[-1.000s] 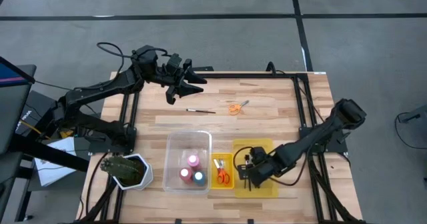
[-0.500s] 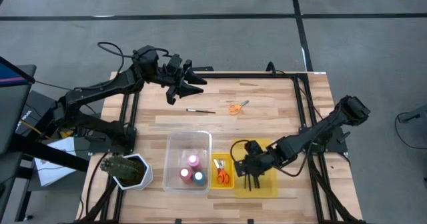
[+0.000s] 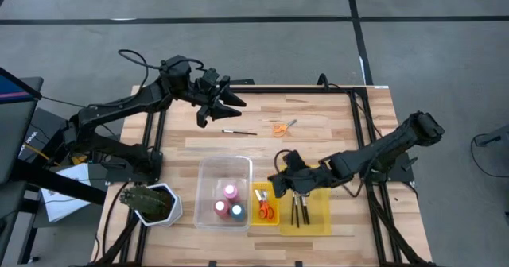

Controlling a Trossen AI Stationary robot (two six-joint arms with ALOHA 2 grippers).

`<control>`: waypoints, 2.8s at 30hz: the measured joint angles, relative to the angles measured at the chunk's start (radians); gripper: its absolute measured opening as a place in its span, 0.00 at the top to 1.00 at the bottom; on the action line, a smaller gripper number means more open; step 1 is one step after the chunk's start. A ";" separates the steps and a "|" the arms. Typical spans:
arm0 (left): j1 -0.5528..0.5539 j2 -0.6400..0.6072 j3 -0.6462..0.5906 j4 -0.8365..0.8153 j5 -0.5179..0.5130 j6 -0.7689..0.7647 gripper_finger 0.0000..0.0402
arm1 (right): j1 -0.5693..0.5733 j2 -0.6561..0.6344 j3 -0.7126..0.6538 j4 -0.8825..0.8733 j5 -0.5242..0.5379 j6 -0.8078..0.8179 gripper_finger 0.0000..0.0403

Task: Pick & Place Paint Supplies
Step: Put the yellow scissors into the left yellow bin

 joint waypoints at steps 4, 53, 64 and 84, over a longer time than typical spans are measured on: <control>-0.001 0.000 0.000 0.001 -0.001 -0.023 0.55 | -0.014 -0.081 0.000 0.012 0.095 -0.172 1.00; 0.134 0.000 0.000 0.200 -0.646 0.100 0.55 | -0.959 -0.509 0.000 -0.223 -0.379 -0.745 1.00; 0.061 0.000 0.000 0.219 -0.681 0.098 0.55 | -1.130 -0.513 0.000 -0.300 -0.606 -0.813 0.98; 0.044 0.011 0.001 -0.288 -0.918 0.012 0.55 | -1.116 -0.513 0.000 -0.293 -0.621 -0.821 0.98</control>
